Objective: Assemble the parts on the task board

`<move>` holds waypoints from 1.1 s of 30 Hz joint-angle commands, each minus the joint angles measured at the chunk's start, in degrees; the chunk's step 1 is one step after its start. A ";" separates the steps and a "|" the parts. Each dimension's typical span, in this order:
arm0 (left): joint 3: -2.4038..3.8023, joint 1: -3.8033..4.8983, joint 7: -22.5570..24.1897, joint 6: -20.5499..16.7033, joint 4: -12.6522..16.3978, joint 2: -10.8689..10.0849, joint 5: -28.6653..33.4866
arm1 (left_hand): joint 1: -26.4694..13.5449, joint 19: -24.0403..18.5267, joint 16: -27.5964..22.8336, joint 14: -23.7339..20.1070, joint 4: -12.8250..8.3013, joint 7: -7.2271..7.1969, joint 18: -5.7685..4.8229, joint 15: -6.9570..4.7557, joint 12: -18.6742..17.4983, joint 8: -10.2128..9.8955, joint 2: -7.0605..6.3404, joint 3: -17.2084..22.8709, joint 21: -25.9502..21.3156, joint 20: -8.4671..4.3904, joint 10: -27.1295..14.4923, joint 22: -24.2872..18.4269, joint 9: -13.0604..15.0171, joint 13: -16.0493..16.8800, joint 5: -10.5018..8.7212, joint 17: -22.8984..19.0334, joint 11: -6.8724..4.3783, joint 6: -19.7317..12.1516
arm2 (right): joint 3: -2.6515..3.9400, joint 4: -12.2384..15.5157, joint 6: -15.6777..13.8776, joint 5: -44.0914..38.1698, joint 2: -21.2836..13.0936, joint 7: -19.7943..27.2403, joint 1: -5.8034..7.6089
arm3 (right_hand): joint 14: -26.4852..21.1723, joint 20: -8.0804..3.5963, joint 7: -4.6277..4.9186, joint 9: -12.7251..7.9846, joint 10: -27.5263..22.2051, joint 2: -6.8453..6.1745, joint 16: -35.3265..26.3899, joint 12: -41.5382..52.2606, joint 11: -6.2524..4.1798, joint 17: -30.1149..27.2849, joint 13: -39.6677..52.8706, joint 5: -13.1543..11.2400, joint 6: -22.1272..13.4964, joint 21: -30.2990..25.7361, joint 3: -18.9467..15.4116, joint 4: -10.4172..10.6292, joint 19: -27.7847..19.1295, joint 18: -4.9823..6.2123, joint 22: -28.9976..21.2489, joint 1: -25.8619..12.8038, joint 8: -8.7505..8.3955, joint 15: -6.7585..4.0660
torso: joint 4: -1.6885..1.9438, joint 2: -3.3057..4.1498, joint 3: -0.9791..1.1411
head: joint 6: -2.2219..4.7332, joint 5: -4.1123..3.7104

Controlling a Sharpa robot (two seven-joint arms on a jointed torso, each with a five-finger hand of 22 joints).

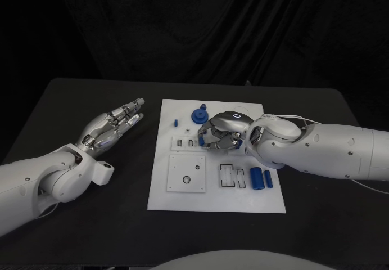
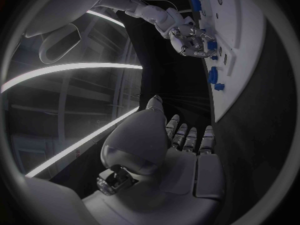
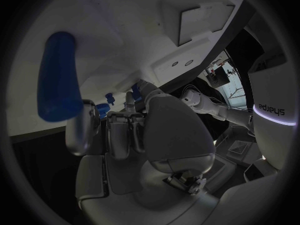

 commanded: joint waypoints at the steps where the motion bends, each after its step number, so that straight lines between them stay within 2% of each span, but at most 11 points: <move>1: 0.04 0.02 7.62 0.80 0.03 0.11 -0.10 | 0.52 0.06 -0.39 -0.02 0.11 -0.06 1.08 0.32 -0.37 -0.02 0.20 0.33 0.21 0.37 -0.02 0.08 -0.10 -0.09 0.32 -0.09 0.33 -0.47 | -0.08 -0.10 0.56 -0.76 -0.02 -0.89 -0.27 | 6.06 0.22 0.27 -0.32 5.96 -0.24 0.17 0.15 0.46 15.09 15.08 0.15 -0.58 -0.45 -0.09 -0.38 -0.39 -0.43 10.92 -0.40 -0.75 0.49 | 0.00 -0.01 0.00 | -0.09 -0.01; 13: 0.04 0.02 7.47 0.88 -0.15 0.10 -0.10 | 0.61 0.06 -0.39 -0.02 0.11 -0.05 1.08 0.35 -0.37 -0.02 0.20 0.37 0.21 0.40 -0.03 0.09 -0.10 -0.09 0.40 -0.09 0.35 -0.49 | -0.08 -0.28 2.06 -0.77 0.02 -0.87 -0.28 | 6.06 0.67 0.62 -1.75 5.96 -1.09 0.17 0.15 0.84 15.09 15.08 0.15 -3.29 -2.73 -0.43 -0.45 -1.64 0.04 10.28 -2.16 -3.78 0.90 | 0.00 0.01 0.00 | -0.25 -0.08; 22: 0.04 0.02 7.39 0.92 -0.22 0.10 -0.10 | 0.61 0.06 -0.39 -0.02 0.11 -0.05 1.08 0.35 -0.37 -0.02 0.20 0.37 0.21 0.40 -0.03 0.09 -0.10 -0.09 0.40 -0.09 0.35 -0.49 | -0.08 -0.36 2.27 -0.79 0.04 -0.63 -0.28 | 6.06 0.94 0.80 -2.71 5.96 -1.94 0.17 0.15 1.06 15.09 15.08 0.12 -5.71 -3.47 -1.21 0.41 -2.03 0.17 10.11 -3.93 -5.80 1.11 | 0.00 0.00 0.02 | -0.32 -0.11; 24: 0.04 0.02 7.38 0.91 -0.25 0.09 -0.10 | 0.61 0.06 -0.39 -0.02 0.11 -0.05 1.08 0.35 -0.37 -0.02 0.20 0.37 0.21 0.40 -0.03 0.09 -0.10 -0.09 0.40 -0.09 0.35 -0.49 | -0.08 -0.36 2.17 -0.79 0.02 -0.56 -0.28 | 6.06 0.99 0.83 -3.48 5.96 -2.28 0.17 0.15 1.09 15.09 15.08 0.12 -7.67 -3.81 -1.57 0.81 -2.18 0.24 10.04 -4.48 -6.73 1.15 | -0.02 -0.01 0.02 | -0.32 -0.11; 30: 0.04 0.02 7.36 0.84 -0.31 0.04 -0.10 | 0.69 0.06 -0.39 -0.02 0.10 0.05 1.07 0.37 -0.41 -0.02 0.18 0.41 0.21 0.43 -0.06 0.08 -0.10 -0.10 0.44 -0.09 0.30 -0.50 | -0.08 -0.06 1.00 -0.85 -0.36 -0.45 -0.27 | 6.06 1.01 0.70 -6.76 5.96 -3.16 0.17 0.15 1.01 15.09 15.08 0.18 -13.75 -4.59 -2.37 2.03 -2.47 0.37 9.87 -5.14 -6.84 1.13 | -0.05 -0.01 0.01 | -0.35 0.01; 31: 0.04 0.02 7.35 0.81 -0.31 0.01 -0.10 | 0.69 0.06 -0.39 -0.02 0.10 0.05 1.07 0.37 -0.41 -0.02 0.18 0.41 0.21 0.43 -0.06 0.08 -0.10 -0.10 0.44 -0.09 0.30 -0.50 | -0.07 0.10 0.53 -1.00 -0.53 -0.46 -0.26 | 6.02 1.00 0.62 -8.10 5.96 -3.67 0.06 0.15 0.98 15.04 15.08 0.27 -16.23 -4.99 -2.59 2.70 -2.64 0.43 9.78 -5.11 -6.83 1.08 | -0.05 -0.01 0.01 | -0.34 0.08; 33: 0.04 0.02 7.34 0.74 -0.30 -0.06 -0.10 | 0.71 0.07 -0.39 -0.02 0.10 0.07 1.07 0.36 -0.42 -0.01 0.17 0.41 0.22 0.44 -0.07 0.09 -0.09 -0.11 0.45 -0.09 0.29 -0.47 | -0.06 0.51 -0.74 -1.43 -0.94 -0.35 -0.24 | 5.94 0.98 0.65 -9.12 5.96 -4.17 -0.14 0.15 0.98 14.93 15.08 0.31 -17.17 -5.33 -2.78 3.53 -2.78 0.49 9.70 -4.99 -6.80 1.12 | -0.05 0.00 0.01 | -0.30 0.21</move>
